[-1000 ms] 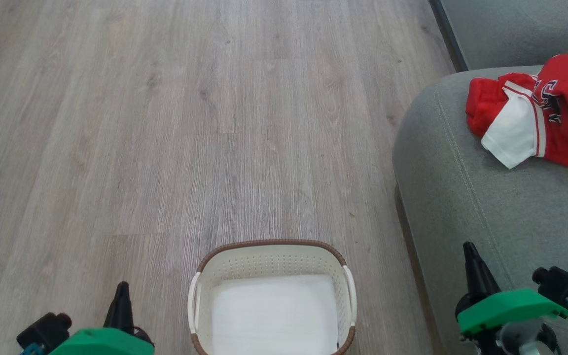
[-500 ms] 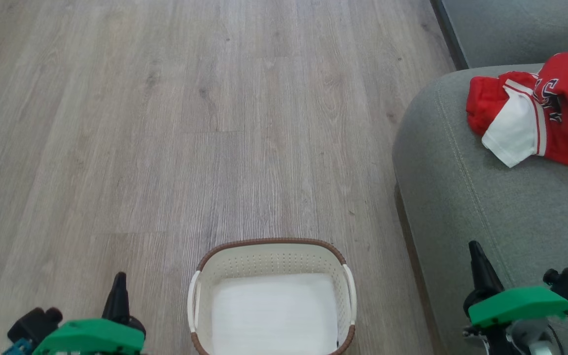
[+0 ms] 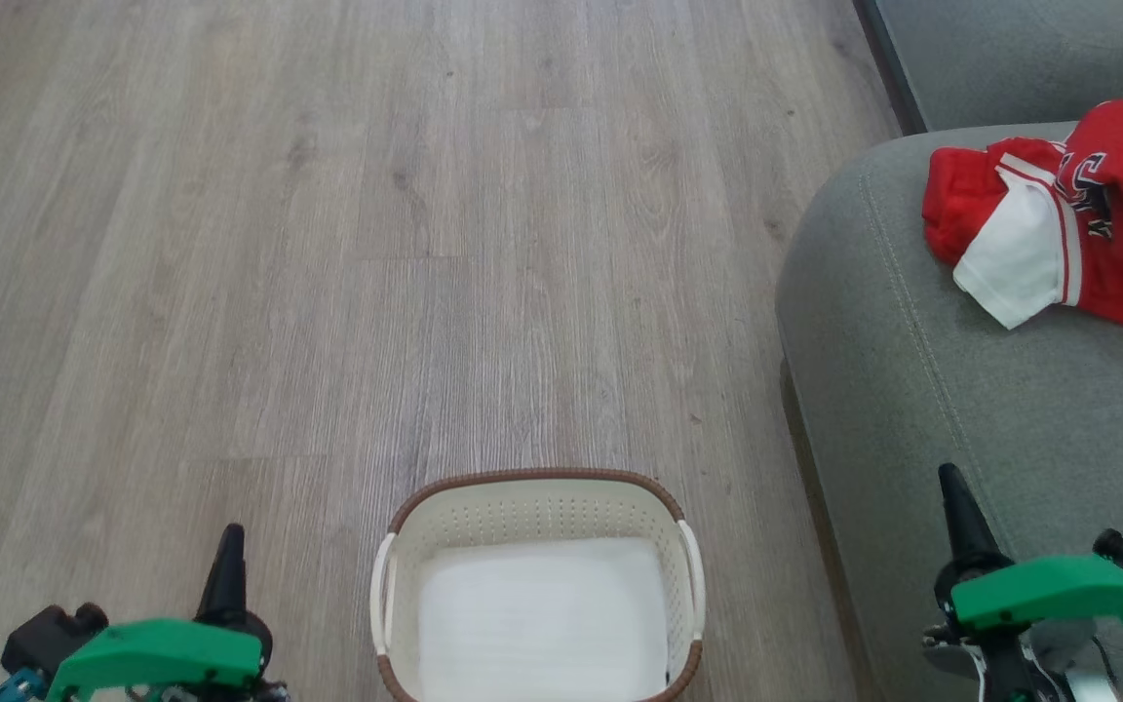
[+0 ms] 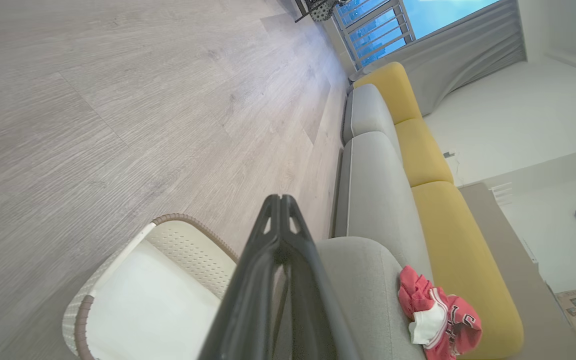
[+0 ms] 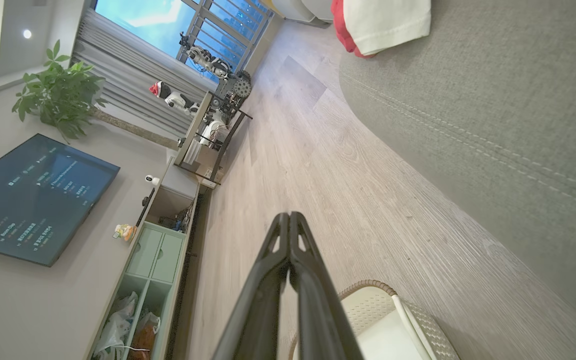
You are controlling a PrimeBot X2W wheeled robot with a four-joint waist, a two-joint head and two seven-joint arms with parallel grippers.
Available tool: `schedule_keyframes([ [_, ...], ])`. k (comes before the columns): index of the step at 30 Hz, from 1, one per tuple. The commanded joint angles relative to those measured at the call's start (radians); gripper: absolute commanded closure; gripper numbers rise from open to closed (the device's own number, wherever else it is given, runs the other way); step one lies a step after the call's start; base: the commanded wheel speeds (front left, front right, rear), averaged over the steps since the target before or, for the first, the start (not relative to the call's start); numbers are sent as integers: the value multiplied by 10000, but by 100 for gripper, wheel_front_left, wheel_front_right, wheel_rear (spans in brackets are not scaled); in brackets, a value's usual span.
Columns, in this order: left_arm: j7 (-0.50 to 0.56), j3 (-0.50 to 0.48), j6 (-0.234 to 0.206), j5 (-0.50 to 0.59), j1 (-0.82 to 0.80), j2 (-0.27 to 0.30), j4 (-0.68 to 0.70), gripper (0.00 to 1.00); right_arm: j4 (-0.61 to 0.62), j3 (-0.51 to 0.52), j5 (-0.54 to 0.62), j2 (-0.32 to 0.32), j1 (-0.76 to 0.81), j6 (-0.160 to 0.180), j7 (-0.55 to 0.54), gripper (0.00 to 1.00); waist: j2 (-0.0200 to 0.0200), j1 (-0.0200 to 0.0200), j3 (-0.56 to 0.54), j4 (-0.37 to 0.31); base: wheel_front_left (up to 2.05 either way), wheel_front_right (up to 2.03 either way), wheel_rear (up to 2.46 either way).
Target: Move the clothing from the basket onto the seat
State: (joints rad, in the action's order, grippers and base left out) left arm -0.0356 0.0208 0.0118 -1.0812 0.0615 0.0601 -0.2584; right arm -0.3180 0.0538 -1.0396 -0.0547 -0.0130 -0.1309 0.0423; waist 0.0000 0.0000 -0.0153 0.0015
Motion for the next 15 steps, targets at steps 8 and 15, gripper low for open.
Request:
schedule_keyframes([
  [8,270,-449,266,-958,-782,26,263,100,451,14,-1048,-9,-606,0,-295,100,0,0,29,-2,0,0,0],
  [15,501,-620,440,-1767,-954,2,237,100,504,117,-1926,-5,-670,1,-526,100,0,0,58,-5,0,0,0],
])
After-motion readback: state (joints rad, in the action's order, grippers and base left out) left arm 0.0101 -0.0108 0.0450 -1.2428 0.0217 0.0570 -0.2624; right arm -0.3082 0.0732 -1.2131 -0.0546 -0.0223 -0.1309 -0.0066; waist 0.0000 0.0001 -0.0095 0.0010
